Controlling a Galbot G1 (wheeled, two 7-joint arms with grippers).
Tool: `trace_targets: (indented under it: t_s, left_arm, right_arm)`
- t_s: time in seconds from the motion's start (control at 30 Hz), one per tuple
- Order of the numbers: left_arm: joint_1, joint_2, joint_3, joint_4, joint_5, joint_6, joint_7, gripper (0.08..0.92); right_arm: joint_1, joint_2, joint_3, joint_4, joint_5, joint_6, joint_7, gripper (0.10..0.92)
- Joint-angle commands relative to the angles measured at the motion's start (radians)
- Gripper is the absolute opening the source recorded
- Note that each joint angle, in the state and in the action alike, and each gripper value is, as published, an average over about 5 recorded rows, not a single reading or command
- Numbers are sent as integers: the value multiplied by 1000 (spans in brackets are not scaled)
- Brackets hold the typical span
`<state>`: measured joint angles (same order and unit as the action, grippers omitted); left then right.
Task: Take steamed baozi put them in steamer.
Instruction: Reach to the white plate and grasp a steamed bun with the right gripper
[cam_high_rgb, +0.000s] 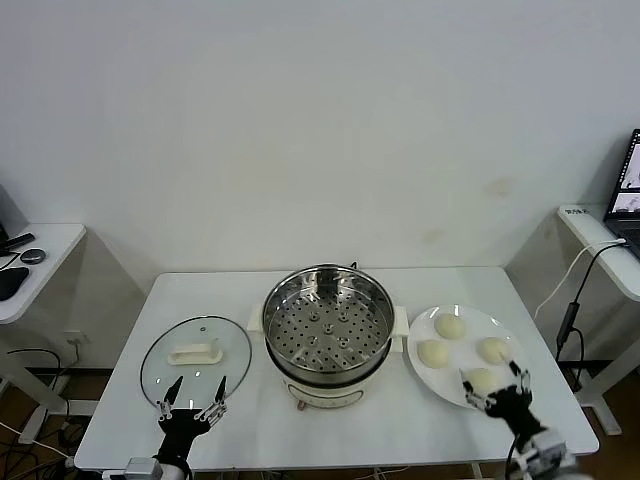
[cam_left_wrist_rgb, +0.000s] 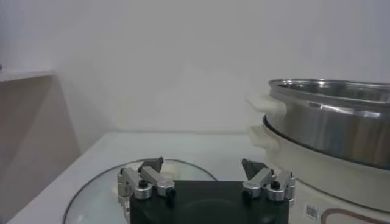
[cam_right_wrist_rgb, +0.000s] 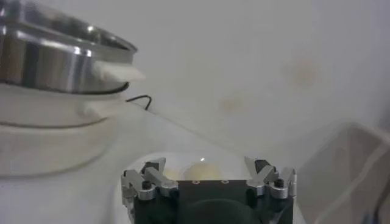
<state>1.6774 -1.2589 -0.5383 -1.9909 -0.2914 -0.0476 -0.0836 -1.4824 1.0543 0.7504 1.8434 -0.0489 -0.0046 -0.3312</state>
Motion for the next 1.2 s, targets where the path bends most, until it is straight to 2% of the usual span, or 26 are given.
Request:
trace_targets:
  t_s: [0.03,0.13,0.33,0.6,0.8,1.2]
  left_arm:
    - [-10,-2,-22,12,39,-34,47,823]
    - [-7,-14,-32,10,58,-40,49,823]
    - [13,-31,-42,0,116,-53,53,823]
    - [39,-48,-74,-15,153,-75,47,823]
    - [47,-50,-89,-17,167,-89,46,823]
    - [48,-50,-104,-18,214,-124,51,823]
  right_arm:
    - [361,-335,-141,-214,-143,-57,-227,823]
    - [533,-379,-284,-309,-173,-72,-300,823]
    - [939,-388,-662,-522,-327,-18,-554,823]
    - [1209,-360,-951,-684,-457,17,-790,823]
    - [1292,-331,-1065,-777,-456,20,-849,823]
    - [1352,-209,-1131,-940,-443,69,-824,823]
